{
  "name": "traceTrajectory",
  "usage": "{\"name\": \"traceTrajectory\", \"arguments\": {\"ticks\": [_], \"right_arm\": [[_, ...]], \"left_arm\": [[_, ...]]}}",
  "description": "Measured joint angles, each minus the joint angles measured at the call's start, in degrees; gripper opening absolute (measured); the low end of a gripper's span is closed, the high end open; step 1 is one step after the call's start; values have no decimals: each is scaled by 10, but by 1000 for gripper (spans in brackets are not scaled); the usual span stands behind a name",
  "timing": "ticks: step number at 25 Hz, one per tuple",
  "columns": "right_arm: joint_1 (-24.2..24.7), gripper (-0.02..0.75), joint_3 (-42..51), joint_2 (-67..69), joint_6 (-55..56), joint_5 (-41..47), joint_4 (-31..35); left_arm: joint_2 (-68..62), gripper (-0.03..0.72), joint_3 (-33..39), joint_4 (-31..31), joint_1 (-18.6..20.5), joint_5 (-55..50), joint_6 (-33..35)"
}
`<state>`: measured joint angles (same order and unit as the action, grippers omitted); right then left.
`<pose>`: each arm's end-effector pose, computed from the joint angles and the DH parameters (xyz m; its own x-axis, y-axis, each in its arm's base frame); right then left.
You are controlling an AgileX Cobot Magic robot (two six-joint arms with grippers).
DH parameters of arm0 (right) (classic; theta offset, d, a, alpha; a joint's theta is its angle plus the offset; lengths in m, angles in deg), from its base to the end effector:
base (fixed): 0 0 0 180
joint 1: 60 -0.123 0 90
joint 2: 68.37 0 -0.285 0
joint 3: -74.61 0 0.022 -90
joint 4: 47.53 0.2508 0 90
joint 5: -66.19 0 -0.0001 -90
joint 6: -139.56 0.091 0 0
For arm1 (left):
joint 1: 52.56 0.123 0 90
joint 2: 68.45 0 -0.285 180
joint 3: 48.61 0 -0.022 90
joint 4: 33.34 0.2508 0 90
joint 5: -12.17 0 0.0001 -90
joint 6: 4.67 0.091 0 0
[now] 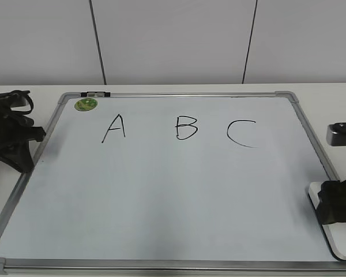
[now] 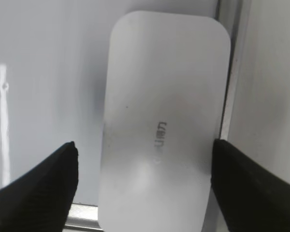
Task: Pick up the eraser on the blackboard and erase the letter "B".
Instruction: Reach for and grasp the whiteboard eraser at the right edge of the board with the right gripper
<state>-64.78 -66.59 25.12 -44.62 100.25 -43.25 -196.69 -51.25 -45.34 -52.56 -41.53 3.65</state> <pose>0.2380 0.0237 0.1666 -0.9670 -0.0919 -0.2377 -0.1038 0.9939 0.0380 0.3951 -0.0153 0.1290 -0.9995 0.0197 -0.0261 0.0238 0.9857 -0.1670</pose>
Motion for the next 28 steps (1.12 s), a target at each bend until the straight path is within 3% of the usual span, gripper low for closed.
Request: {"name": "traceTrajectory", "arguments": {"ticks": [28], "right_arm": [[0, 613, -3, 48, 35, -18, -7]], "left_arm": [[0, 11, 0, 0, 0, -1, 0]]}}
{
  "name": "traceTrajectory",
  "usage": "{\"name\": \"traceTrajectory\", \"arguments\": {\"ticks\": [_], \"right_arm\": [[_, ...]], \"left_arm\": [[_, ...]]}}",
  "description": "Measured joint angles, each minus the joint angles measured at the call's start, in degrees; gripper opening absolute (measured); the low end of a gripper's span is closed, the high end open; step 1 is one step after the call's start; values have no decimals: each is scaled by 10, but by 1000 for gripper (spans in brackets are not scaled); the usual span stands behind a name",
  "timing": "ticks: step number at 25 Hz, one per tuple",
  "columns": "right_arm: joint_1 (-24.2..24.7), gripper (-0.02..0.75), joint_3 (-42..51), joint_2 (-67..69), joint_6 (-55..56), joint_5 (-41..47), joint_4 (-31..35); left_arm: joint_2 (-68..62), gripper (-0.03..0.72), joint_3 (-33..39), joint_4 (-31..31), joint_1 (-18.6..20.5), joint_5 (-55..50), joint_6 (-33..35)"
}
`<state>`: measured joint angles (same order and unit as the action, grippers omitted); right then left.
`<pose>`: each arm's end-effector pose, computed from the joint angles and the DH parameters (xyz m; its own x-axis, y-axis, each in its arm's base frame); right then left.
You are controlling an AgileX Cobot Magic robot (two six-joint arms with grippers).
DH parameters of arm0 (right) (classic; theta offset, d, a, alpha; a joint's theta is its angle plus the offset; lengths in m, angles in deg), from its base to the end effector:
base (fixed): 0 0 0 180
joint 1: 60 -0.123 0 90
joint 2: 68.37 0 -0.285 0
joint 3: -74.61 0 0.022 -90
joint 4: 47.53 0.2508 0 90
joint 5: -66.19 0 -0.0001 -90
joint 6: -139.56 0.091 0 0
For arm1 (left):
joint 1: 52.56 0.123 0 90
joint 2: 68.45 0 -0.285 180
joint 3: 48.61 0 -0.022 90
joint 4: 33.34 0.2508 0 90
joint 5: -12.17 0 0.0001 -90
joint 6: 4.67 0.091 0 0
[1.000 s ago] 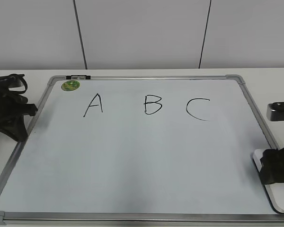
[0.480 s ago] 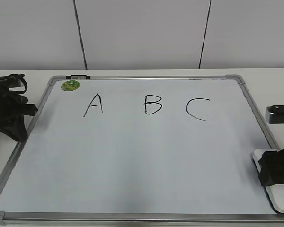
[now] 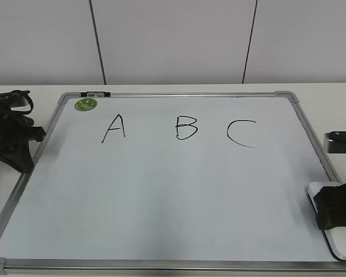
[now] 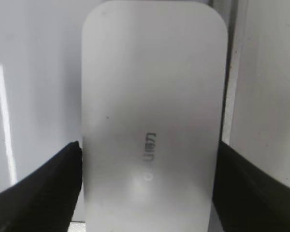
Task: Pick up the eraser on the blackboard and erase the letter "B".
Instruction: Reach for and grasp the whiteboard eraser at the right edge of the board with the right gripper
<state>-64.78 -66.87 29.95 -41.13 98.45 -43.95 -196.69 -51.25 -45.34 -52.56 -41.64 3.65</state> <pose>0.2449 0.0235 0.1478 -0.9812 -0.0411 -0.1885 -0.0496 0.9979 0.0404 0.3949 -0.0153 0.1290 -0.9995 0.0201 -0.0243 0.0239 0.9856 -0.1673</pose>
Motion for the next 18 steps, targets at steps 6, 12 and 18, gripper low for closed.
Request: {"name": "traceTrajectory", "arguments": {"ticks": [6, 12, 18], "right_arm": [[1, 553, 0, 0, 3, 0, -6], [1, 541, 0, 0, 7, 0, -6], [1, 541, 0, 0, 3, 1, -6]], "left_arm": [[0, 11, 0, 0, 0, 0, 0], [0, 11, 0, 0, 0, 0, 0], [0, 11, 0, 0, 0, 0, 0]]}}
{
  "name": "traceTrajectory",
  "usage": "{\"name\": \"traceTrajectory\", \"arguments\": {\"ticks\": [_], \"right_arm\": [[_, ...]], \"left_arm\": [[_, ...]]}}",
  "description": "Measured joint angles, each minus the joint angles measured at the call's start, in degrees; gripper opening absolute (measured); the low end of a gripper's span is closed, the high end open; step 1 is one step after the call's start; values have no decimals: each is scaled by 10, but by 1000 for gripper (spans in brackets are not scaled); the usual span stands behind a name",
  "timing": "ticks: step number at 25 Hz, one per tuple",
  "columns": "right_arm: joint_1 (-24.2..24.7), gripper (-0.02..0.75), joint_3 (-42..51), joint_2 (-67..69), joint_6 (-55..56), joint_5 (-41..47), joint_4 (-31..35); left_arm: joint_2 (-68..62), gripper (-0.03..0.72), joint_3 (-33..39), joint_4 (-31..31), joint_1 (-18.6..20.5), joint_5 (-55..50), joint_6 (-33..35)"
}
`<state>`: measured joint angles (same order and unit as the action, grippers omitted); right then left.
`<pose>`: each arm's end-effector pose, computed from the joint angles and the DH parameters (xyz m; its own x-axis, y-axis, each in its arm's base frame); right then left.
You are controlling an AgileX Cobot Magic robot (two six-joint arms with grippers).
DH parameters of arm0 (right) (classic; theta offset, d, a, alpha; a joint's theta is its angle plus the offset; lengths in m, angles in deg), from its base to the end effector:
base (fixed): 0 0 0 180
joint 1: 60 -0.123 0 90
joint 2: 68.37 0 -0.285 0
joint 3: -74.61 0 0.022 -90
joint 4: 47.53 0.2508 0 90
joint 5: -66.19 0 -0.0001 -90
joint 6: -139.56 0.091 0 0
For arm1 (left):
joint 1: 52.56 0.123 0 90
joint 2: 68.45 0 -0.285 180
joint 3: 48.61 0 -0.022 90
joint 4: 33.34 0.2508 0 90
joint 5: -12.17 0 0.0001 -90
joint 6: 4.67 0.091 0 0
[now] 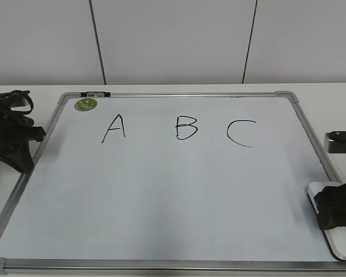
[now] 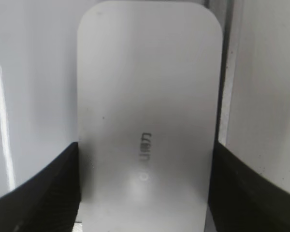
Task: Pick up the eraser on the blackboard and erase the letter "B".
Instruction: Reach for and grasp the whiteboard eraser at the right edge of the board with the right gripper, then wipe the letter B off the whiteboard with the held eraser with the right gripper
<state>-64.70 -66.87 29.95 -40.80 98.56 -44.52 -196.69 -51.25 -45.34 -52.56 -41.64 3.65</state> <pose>0.2448 0.0227 0.1477 -0.9815 -0.0425 -0.1866 -0.0498 0.9982 0.0347 0.3949 -0.0153 0.1290 -0.9995 0.0201 -0.0243 0.0239 0.9856 -0.1673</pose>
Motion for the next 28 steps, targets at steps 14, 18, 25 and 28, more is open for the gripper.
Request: {"name": "traceTrajectory", "arguments": {"ticks": [14, 18, 25, 28], "right_arm": [[0, 541, 0, 0, 4, 0, 0], [0, 540, 1, -6, 4, 1, 0], [0, 540, 2, -98, 0, 9, 3], [0, 540, 2, -136, -3, 10, 3]], "left_arm": [[0, 11, 0, 0, 0, 0, 0], [0, 11, 0, 0, 0, 0, 0], [0, 11, 0, 0, 0, 0, 0], [0, 11, 0, 0, 0, 0, 0]]}}
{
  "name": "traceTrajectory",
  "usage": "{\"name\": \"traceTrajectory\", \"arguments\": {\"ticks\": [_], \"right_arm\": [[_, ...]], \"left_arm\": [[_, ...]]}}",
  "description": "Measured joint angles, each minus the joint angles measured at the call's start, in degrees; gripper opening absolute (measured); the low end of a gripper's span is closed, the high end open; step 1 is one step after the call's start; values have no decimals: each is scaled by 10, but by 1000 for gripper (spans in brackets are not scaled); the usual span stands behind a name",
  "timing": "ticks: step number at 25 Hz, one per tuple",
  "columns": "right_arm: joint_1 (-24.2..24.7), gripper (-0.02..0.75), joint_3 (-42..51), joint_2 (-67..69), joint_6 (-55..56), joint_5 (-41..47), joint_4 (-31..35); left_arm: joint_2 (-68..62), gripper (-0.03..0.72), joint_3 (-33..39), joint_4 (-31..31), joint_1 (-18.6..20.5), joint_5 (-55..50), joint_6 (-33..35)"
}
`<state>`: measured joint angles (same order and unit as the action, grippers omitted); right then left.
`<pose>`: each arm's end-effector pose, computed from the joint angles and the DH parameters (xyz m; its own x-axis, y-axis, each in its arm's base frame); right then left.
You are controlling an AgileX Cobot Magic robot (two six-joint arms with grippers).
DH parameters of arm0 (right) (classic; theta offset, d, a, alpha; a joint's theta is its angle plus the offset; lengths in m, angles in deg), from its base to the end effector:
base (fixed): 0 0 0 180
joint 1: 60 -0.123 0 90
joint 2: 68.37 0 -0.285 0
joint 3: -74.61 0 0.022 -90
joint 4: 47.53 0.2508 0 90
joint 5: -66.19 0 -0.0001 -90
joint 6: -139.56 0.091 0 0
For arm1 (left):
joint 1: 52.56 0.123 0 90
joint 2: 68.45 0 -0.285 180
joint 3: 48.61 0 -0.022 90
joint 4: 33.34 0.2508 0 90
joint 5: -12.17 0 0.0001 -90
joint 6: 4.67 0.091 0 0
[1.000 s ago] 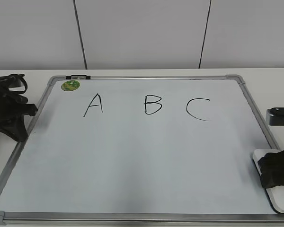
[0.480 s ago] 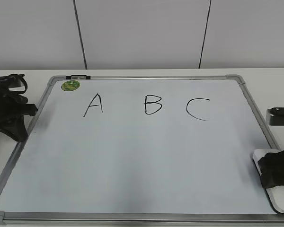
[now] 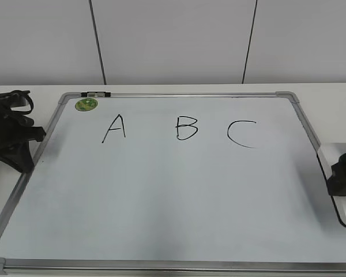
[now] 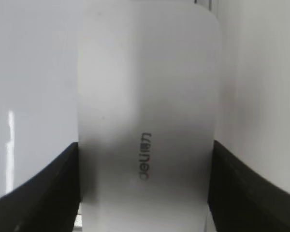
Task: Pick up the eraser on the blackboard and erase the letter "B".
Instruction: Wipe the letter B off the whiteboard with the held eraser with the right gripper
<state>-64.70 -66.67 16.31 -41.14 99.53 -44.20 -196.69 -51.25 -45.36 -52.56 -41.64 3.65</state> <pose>0.2299 0.0218 0.2035 -0.9182 -0.0390 -0.3943 -0.0612 0.9972 0.0437 0.3949 -0.0153 0.1291 -0.9995 0.0199 -0.0243 0.0237 0.9856 -0.1676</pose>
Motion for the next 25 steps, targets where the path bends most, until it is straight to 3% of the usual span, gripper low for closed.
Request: {"name": "traceTrajectory", "arguments": {"ticks": [6, 12, 16, 25], "right_arm": [[0, 540, -51, -21, -47, 64, 21], [0, 540, -148, -12, -94, 122, 87], [-10, 540, -220, 34, -96, 179, 95], [-111, 540, -399, 194, -97, 231, 95]], "left_arm": [[0, 10, 0, 0, 0, 0, 0], [0, 10, 0, 0, 0, 0, 0], [0, 10, 0, 0, 0, 0, 0], [0, 10, 0, 0, 0, 0, 0]]}}
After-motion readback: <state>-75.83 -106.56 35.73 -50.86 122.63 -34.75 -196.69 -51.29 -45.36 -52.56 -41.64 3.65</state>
